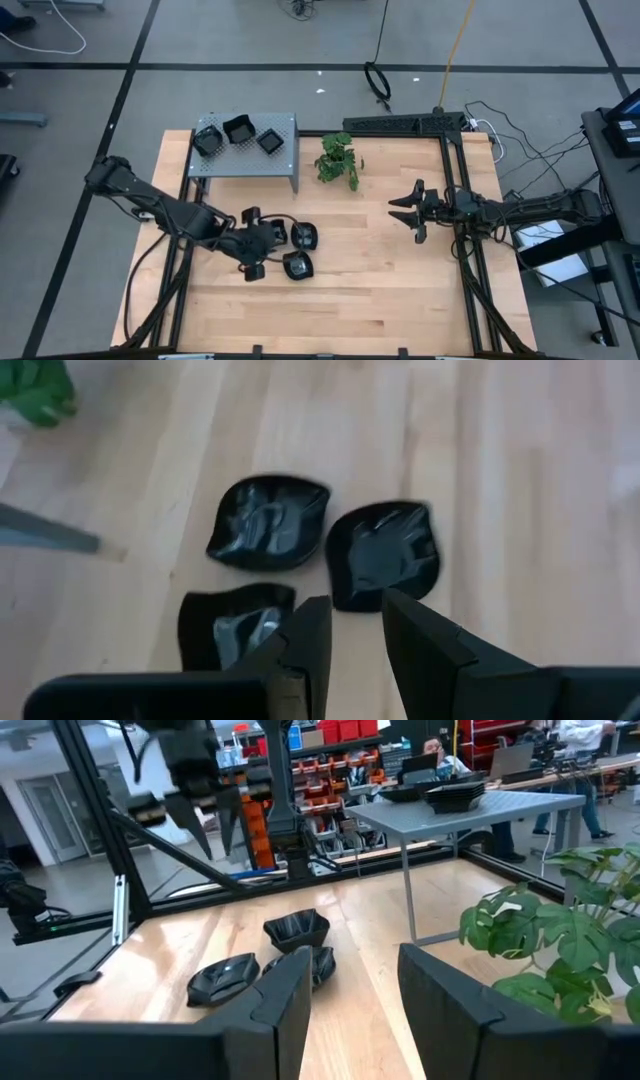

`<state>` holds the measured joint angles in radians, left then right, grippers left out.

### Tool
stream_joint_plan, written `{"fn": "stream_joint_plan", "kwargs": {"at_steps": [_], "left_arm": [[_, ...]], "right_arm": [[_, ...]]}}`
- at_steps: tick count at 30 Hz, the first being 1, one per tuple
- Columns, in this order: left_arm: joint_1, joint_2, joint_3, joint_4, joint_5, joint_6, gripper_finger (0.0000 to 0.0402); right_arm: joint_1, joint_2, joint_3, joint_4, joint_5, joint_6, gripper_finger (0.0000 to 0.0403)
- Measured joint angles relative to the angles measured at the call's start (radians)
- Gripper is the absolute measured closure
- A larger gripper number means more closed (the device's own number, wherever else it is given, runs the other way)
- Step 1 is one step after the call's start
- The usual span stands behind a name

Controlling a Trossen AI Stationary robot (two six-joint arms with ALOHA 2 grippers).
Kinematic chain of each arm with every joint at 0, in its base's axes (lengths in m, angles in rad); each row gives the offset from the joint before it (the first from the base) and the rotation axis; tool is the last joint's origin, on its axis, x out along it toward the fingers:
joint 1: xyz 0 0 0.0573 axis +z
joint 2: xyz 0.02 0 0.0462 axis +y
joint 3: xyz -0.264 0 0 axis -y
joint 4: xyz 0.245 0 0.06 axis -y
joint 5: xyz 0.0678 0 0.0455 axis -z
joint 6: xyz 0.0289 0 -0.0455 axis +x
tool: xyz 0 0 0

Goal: Pick & Place Mini shaped plates
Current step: Stack the black square plate on top of the black square plate on the shelf

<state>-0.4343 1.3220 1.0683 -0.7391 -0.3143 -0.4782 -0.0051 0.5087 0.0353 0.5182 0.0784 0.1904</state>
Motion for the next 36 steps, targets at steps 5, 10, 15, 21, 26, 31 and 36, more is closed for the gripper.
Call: {"fn": "stream_joint_plan", "kwargs": {"at_steps": [5,10,15,21,26,31,36], "left_arm": [[0.0,0.0,-0.06,0.015,-0.006,0.003,0.03],[0.0,0.0,-0.138,0.081,-0.001,-0.025,0.0264],[0.001,0.0,-0.219,0.197,-0.001,-0.001,0.0214],[0.001,0.0,-0.312,0.303,-0.048,0.066,0.0187],[0.002,0.0,-0.385,0.371,-0.08,0.066,0.0186],[0.018,0.0,-0.467,0.479,-0.08,0.077,0.0185],[0.048,0.0,-0.523,0.585,-0.079,0.077,0.0185]], "right_arm": [[0.0,0.0,0.0,0.0,0.0,0.007,0.0261],[0.0,0.0,0.0,0.0,0.0,0.007,0.0261],[0.0,0.0,0.0,0.0,0.0,0.007,0.0261],[0.0,0.0,0.0,0.0,0.0,0.007,0.0261],[0.0,0.0,0.0,0.0,0.0,0.007,0.0261],[0.0,0.0,0.0,0.0,0.0,0.007,0.0261],[0.0,0.0,0.0,0.0,-0.001,0.007,0.0261]]}}
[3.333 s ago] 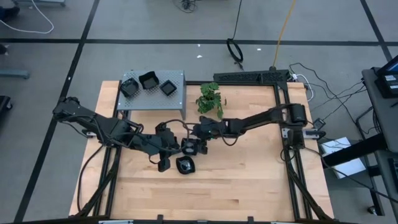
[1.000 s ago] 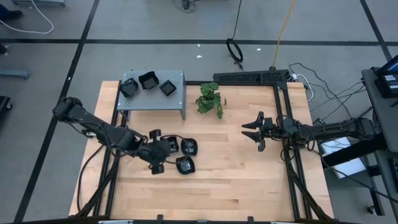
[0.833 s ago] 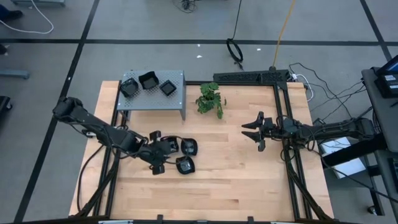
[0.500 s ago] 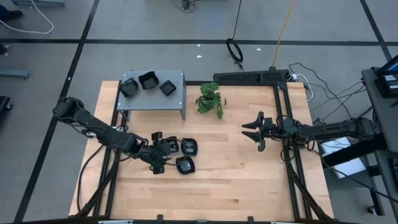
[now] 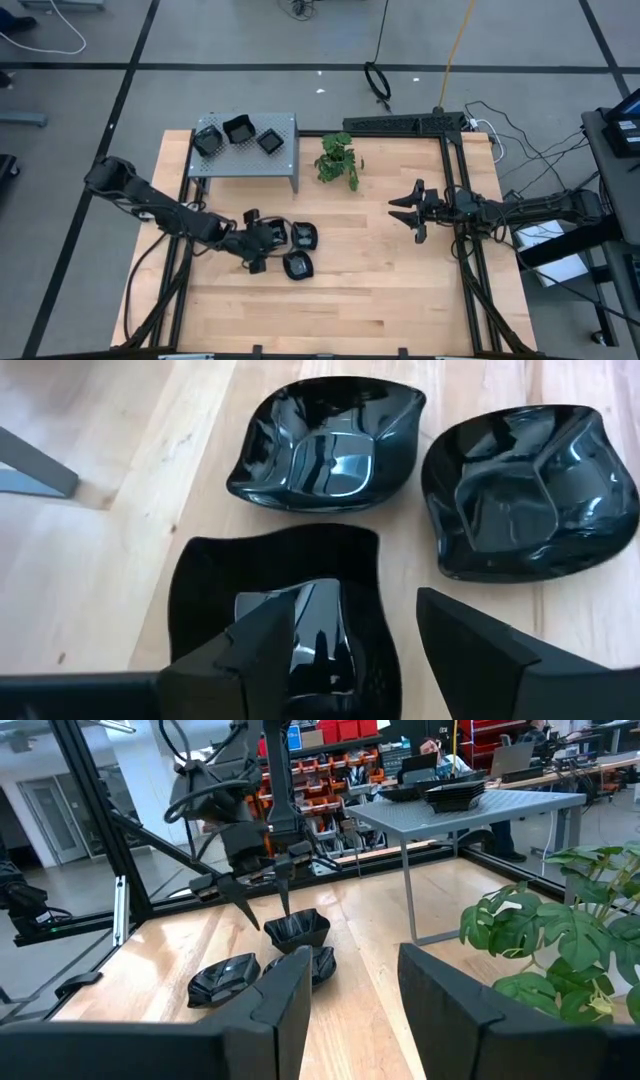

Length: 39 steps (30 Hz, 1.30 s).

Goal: Pick & Place Mini shaped plates
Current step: Stack the black square plate on top of the black square plate on the shelf

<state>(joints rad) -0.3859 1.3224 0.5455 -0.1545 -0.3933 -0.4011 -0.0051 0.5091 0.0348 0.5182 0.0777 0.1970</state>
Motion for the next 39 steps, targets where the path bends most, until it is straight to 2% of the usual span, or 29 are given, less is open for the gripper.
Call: {"fn": "stream_joint_plan", "kwargs": {"at_steps": [5,11,15,22,26,34,36,39], "left_arm": [[0.025,0.019,-0.009,0.058,0.026,0.0,0.0185],[0.037,0.139,-0.001,0.109,0.099,0.009,0.0185],[0.04,0.199,0.016,0.112,0.096,0.024,0.0185],[0.039,0.215,0.017,0.113,0.077,0.02,0.0194],[0.033,0.216,0.017,0.112,0.08,-0.006,0.0239],[0.034,0.214,0.016,0.104,0.063,-0.064,0.0381],[0.035,0.214,0.016,0.105,0.063,-0.059,0.0393],[0.043,0.214,0.025,0.095,0.062,-0.055,0.0387]], "right_arm": [[0.0,0.0,0.0,0.0,0.0,0.0,0.0261],[0.0,0.0,0.0,0.0,0.0,0.0,0.0261],[0.0,0.0,0.0,0.0,0.0,0.0,0.0261],[0.0,0.0,0.0,-0.007,0.0,0.0,0.0261],[0.0,0.0,0.0,-0.012,0.0,0.0,0.0261],[0.0,0.0,0.0,-0.015,0.0,0.0,0.0261],[0.0,0.0,0.0,-0.015,0.0,0.0,0.0261],[0.0,0.0,0.0,-0.015,0.0,0.0,0.0261]]}}
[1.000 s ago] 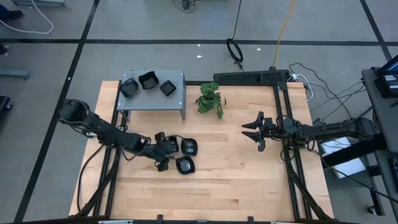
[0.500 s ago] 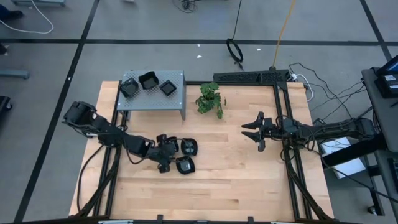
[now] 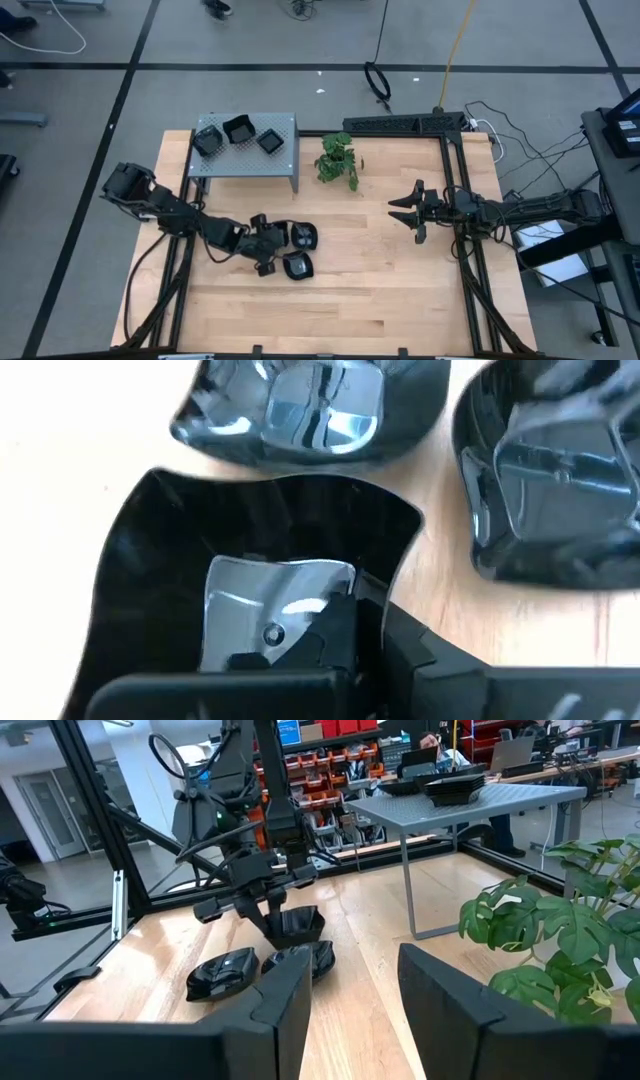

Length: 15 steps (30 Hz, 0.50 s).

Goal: Pick & Place Mini shaped plates
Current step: Stack the black square plate on top of the black square plate on the shelf

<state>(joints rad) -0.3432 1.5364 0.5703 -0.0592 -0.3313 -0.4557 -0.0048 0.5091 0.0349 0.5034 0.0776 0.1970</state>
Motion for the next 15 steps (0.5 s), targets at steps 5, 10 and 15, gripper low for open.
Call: {"fn": "stream_joint_plan", "kwargs": {"at_steps": [5,10,15], "left_arm": [[0.033,-0.011,0.097,-0.113,-0.007,0.074,0.0397],[0.085,-0.054,0.257,-0.324,-0.044,0.126,0.0388],[0.147,-0.11,0.422,-0.48,-0.06,0.175,0.0395]], "right_arm": [[0.0,0.0,0.0,0.0,0.0,0.0,0.0261],[0.0,0.0,0.0,-0.001,0.0,0.0,0.0261],[0.0,0.0,0.0,-0.008,0.0,0.0,0.0261]]}}
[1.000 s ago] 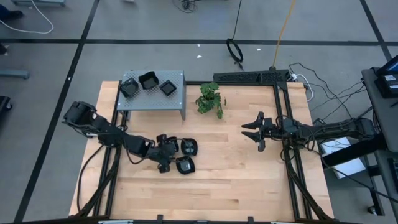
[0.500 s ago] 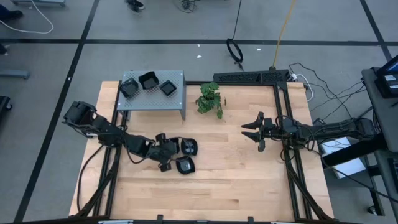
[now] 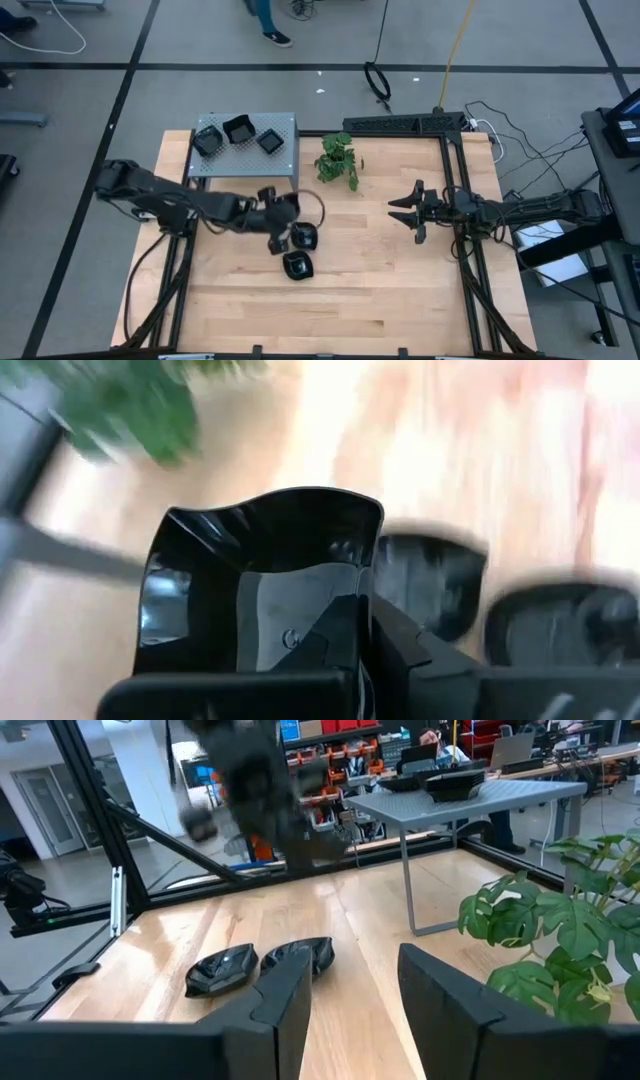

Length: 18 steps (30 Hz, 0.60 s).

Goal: Pick & Place Mini shaped plates
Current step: Stack the black square plate on top of the black square plate on the shelf

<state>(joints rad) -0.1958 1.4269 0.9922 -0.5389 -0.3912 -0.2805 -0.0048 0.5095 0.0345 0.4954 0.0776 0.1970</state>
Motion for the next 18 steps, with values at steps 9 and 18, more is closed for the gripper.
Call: {"fn": "stream_joint_plan", "kwargs": {"at_steps": [9,18], "left_arm": [[0.172,-0.098,0.247,-0.278,-0.081,0.079,0.0387],[0.492,-0.159,0.266,-0.495,-0.108,0.246,0.0388]], "right_arm": [[0.0,0.003,0.0,-0.008,0.0,0.0,0.0261],[0.0,0.005,0.0,0.0,0.0,0.0,0.0261]]}}
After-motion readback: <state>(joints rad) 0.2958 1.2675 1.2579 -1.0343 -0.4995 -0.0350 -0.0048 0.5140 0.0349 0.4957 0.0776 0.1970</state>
